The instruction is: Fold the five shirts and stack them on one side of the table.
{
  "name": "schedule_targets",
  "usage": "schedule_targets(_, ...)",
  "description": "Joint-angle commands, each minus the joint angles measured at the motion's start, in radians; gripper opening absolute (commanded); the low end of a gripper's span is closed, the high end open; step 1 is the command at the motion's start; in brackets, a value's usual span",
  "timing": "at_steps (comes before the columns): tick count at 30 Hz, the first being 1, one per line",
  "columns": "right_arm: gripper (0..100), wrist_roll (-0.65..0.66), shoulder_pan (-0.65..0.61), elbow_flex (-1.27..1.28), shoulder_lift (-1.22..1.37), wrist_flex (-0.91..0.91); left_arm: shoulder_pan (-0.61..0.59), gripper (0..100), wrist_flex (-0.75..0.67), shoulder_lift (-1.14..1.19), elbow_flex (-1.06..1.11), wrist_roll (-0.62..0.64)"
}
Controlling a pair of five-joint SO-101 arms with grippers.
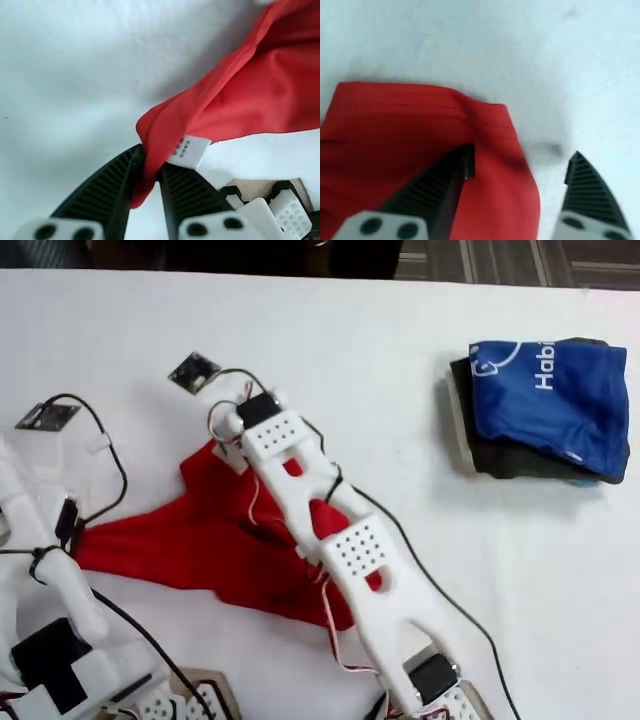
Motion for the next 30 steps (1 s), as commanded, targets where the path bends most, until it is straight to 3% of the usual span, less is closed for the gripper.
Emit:
schedule_targets(1, 11.5, 0.003, -0.016, -0.129, 0.031, 0.073, -0.005, 3, -0.008, -0.041, -0.073, -0.003)
schedule_targets(2, 2.2, 0.002, -0.012, -0.152, 0.033, 0.091, -0.005, 3, -0.005, -0.041, -0.088, -0.003)
schedule_targets(3, 0.9, -0.002, -0.004, -0.178, 0.035, 0.11, -0.003, 3, -0.005, -0.041, -0.104, -0.003)
schedule_targets(4, 4.9, -0.002, 0.008, -0.209, 0.035, 0.134, -0.003, 3, -0.005, -0.04, -0.119, -0.003)
schedule_targets(9, 1.9, -0.002, 0.096, -0.371, 0.012, 0.242, 0.051, 3, 0.029, -0.031, -0.197, -0.003)
schedule_targets(19, 1.9, -0.002, 0.314, -0.341, -0.384, 0.338, 0.232, 3, 0.106, -0.031, -0.547, 0.112)
schedule_targets(30, 1.9, -0.003, 0.355, -0.256, -0.938, 0.34, 0.255, 3, 0.112, -0.04, -1.07, 0.193)
